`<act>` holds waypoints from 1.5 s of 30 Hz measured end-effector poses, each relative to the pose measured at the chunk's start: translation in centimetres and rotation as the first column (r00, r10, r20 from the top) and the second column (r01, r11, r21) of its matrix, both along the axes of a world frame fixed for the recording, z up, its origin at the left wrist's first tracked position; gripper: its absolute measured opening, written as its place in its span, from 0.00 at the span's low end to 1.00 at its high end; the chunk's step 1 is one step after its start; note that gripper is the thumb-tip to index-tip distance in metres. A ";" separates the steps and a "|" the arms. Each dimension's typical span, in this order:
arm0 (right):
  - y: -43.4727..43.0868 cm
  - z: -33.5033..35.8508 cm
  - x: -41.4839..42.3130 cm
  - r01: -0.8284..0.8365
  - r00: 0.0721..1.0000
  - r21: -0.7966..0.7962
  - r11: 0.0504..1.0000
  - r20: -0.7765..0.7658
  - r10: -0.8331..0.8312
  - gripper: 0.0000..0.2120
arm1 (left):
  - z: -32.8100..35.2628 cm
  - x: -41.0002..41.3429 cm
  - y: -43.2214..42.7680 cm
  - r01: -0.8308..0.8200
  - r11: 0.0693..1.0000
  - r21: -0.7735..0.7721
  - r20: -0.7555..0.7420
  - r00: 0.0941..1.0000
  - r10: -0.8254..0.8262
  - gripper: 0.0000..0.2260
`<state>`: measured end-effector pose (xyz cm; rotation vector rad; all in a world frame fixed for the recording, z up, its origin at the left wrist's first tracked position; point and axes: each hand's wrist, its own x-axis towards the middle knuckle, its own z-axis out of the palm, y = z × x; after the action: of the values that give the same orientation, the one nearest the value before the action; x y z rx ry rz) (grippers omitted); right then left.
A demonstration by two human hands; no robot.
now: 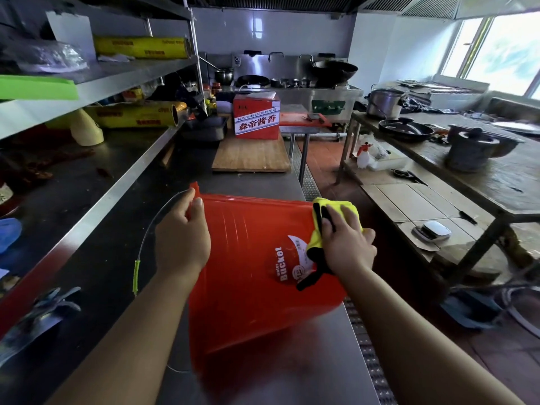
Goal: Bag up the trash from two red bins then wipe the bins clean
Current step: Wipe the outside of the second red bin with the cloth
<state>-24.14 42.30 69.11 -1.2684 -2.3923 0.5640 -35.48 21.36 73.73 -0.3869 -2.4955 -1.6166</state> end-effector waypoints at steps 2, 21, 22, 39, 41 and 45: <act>0.0 -0.1 0.1 0.010 1.000 0.000 1.000 -0.003 -0.010 0.19 | 0.4 0.9 -0.1 -0.008 1.000 0.002 -0.028 1.000 0.008 0.18; -6.9 3.4 1.3 -0.283 0.949 0.117 0.952 -0.110 0.296 0.19 | 1.1 3.0 -2.2 0.037 0.992 0.120 0.020 0.999 -0.040 0.18; -7.6 3.9 1.1 -0.319 0.938 0.123 0.940 -0.099 0.331 0.19 | 1.3 2.5 -2.3 0.038 0.993 0.113 0.035 0.998 -0.042 0.18; -10.6 5.1 -2.2 -0.304 0.951 0.124 0.945 -0.024 0.309 0.19 | -0.1 5.5 -4.2 0.069 0.981 -0.180 -0.109 0.990 -0.090 0.21; -12.3 5.7 -2.7 -0.416 0.904 0.135 0.899 -0.045 0.425 0.18 | -0.1 5.0 -4.1 0.066 0.983 -0.170 -0.093 0.992 -0.082 0.20; -14.9 6.3 -3.3 -0.569 0.815 0.187 0.801 -0.006 0.580 0.19 | 0.2 4.2 -3.8 0.056 0.988 -0.144 -0.122 0.990 -0.074 0.17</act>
<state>-27.41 27.37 75.42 -0.4154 -2.6916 0.5234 -31.28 17.57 73.98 -0.5760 -2.5311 -1.3945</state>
